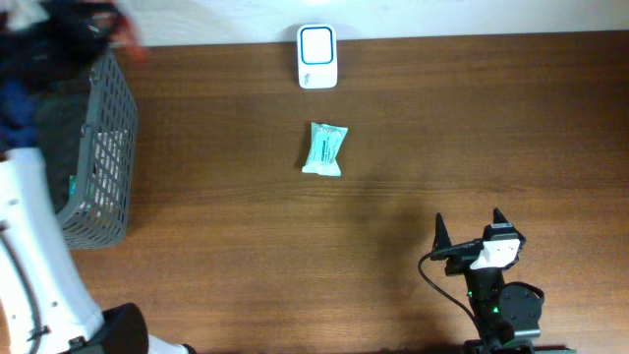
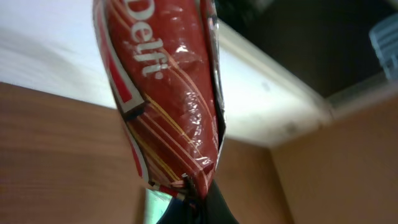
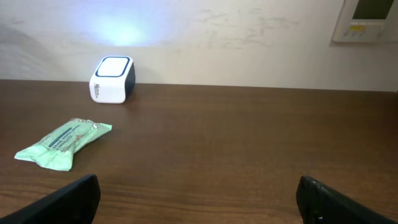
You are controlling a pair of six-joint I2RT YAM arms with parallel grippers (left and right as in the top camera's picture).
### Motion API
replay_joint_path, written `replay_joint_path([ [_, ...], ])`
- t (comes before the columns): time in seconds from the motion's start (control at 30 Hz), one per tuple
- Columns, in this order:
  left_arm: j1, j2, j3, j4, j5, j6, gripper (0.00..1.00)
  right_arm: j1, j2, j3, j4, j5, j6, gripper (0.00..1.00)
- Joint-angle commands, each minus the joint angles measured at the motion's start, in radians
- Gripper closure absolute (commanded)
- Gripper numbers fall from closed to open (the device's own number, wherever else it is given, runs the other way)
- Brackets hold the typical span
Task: Scan the item barcode
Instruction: 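Swipe the red Delfi bar past the scanner and place it beside the tissues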
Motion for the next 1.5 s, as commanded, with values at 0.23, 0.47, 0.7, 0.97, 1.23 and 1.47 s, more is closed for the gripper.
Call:
replay_joint_path([
  [0.23,-0.506,0.242,-0.008,-0.265,-0.909,0.079,1.0,0.005,-0.007,-0.007,-0.003,0.005,-0.006,0.01],
  [0.47,-0.632,0.553,-0.008,-0.34,-0.905,0.068,1.0,0.005,-0.007,-0.007,-0.003,0.004,-0.006,0.01],
  [0.7,-0.69,0.681,-0.008,-0.348,-0.909,0.068,0.83,0.005,-0.007,-0.007,-0.003,0.005,-0.006,0.01],
  [0.97,-0.636,0.658,0.396,-0.493,-0.89,0.069,0.49,0.005,-0.007,-0.007,-0.003,0.005,-0.006,0.01],
  [1.23,-0.238,0.489,0.92,-0.535,-0.894,0.08,0.18,0.005,-0.007,-0.007,-0.003,0.005,-0.006,0.01],
  [1.47,0.159,0.491,0.856,-0.687,-0.892,0.098,0.07,0.005,-0.007,-0.007,-0.003,0.005,-0.006,0.01],
])
